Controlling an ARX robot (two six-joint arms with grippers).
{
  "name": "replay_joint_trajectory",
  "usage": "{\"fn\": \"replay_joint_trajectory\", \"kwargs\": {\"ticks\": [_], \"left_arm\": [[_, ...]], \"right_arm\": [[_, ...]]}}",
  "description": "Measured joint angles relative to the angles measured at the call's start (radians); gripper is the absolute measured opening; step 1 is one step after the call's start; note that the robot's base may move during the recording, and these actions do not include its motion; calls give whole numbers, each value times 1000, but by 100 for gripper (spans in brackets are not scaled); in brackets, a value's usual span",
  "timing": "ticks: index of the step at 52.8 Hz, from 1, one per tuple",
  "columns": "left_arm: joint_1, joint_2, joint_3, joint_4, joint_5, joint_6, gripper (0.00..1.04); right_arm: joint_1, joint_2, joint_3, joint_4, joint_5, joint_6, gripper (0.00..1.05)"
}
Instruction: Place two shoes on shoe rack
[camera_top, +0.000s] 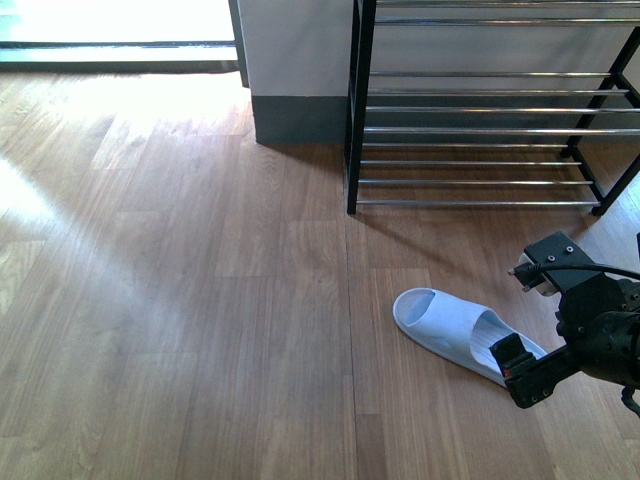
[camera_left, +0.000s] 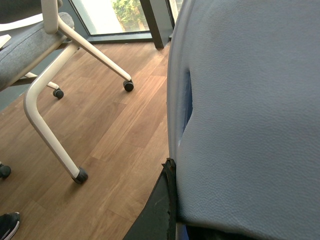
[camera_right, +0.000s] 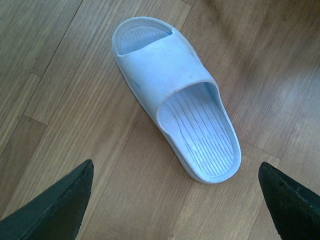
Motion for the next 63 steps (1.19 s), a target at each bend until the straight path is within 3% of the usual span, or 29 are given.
{"fn": "replay_joint_trajectory", "kwargs": {"ticks": [4, 8, 39, 63], "left_arm": [[0, 0, 0, 0, 0, 0, 2], [0, 0, 0, 0, 0, 0, 2], [0, 0, 0, 0, 0, 0, 2], [0, 0, 0, 0, 0, 0, 2]], "right_arm": [[0, 0, 0, 7, -8, -2, 96], [-7, 53, 33, 66, -80, -16, 96], [-10, 391, 412, -118, -116, 9, 96], [42, 546, 590, -134, -132, 25, 96]]}}
